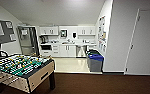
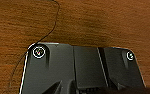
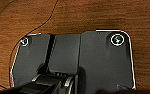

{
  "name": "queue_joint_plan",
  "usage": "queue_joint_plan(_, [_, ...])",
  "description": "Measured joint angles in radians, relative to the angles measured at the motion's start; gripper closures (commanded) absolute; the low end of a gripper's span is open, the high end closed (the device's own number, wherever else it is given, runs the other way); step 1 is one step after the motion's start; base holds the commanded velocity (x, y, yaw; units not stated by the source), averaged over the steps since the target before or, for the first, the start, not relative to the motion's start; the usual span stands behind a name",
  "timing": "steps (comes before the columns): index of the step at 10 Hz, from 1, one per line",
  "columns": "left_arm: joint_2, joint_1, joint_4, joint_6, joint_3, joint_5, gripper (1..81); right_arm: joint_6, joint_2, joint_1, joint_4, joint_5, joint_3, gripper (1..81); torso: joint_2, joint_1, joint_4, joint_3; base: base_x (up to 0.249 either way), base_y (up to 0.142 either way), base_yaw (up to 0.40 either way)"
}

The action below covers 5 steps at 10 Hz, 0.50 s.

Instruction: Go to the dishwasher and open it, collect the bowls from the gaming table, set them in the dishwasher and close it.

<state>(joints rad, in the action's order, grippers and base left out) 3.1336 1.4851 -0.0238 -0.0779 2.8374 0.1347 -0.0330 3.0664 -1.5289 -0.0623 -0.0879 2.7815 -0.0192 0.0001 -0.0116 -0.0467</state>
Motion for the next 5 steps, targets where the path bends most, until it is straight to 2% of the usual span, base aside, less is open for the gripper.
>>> queue_joint_plan(5, [0.0, 0.0, 0.0, 0.0, -0.001, 0.0, 1.0, 0.002, 0.001, 0.004, 0.0, -0.001, -0.003, 1.0, 0.0, 0.0, 0.0, 0.0, 0.147, 0.0, 0.0])
